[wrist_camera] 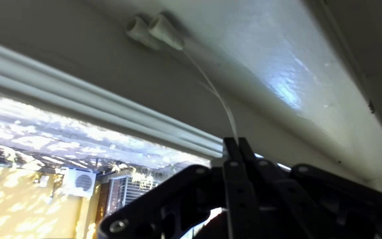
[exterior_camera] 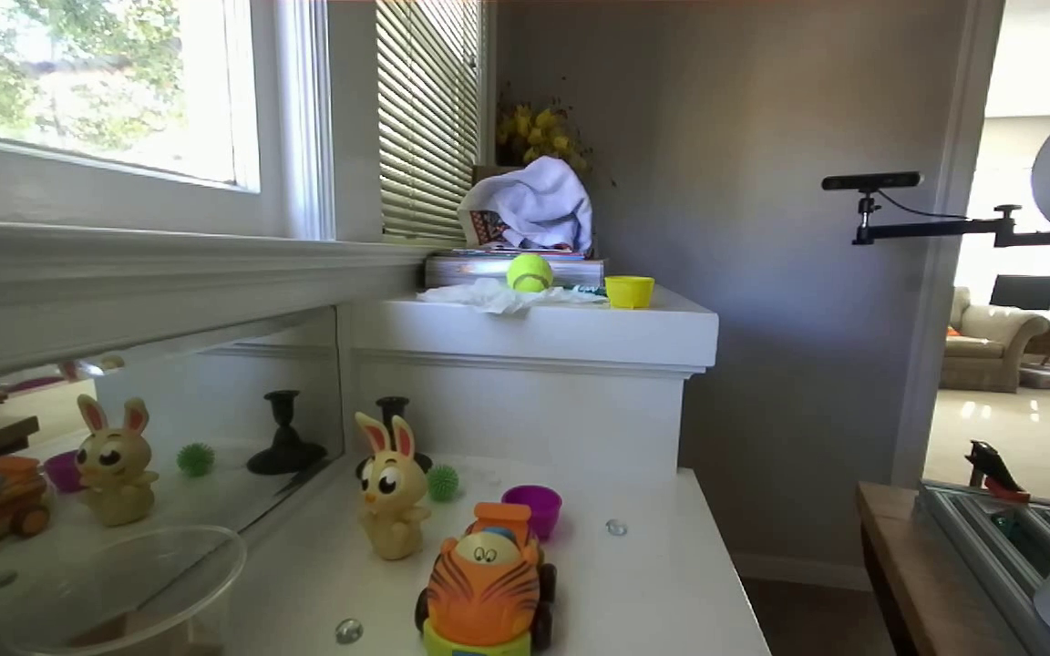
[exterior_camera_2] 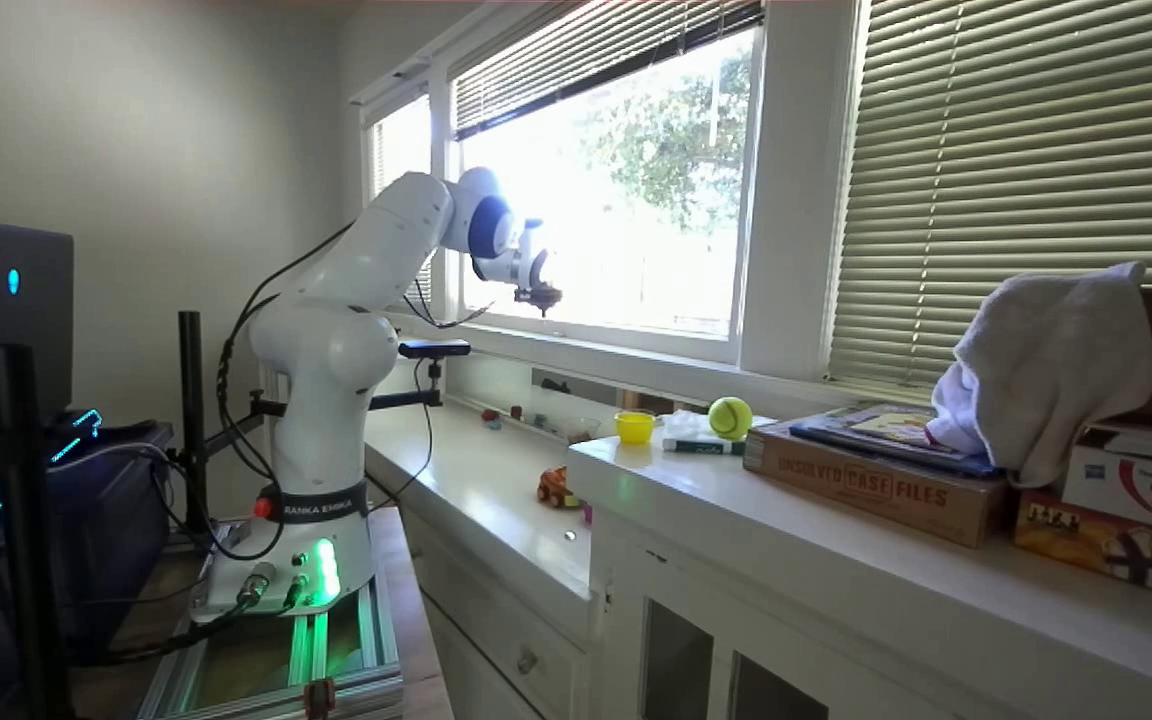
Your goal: Close the blinds of the window
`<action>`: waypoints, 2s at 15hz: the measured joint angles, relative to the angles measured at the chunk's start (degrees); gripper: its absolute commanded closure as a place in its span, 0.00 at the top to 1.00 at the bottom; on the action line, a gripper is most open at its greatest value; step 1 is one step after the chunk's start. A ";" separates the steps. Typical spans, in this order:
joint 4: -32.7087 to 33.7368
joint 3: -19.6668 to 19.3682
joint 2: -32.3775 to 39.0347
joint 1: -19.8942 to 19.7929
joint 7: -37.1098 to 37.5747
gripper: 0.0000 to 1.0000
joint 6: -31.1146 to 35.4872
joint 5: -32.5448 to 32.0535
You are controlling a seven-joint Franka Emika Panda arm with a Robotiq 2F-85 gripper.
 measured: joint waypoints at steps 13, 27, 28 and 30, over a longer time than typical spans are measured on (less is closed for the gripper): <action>0.71 13.97 -1.54 -5.88 -8.71 0.00 -13.40 1.89; -6.12 17.06 -3.40 -7.85 -10.03 0.00 -16.15 2.21; -6.04 16.28 -3.46 -7.59 -10.06 0.00 -16.15 2.21; -5.96 15.00 -3.54 -7.28 -10.07 0.00 -16.15 2.28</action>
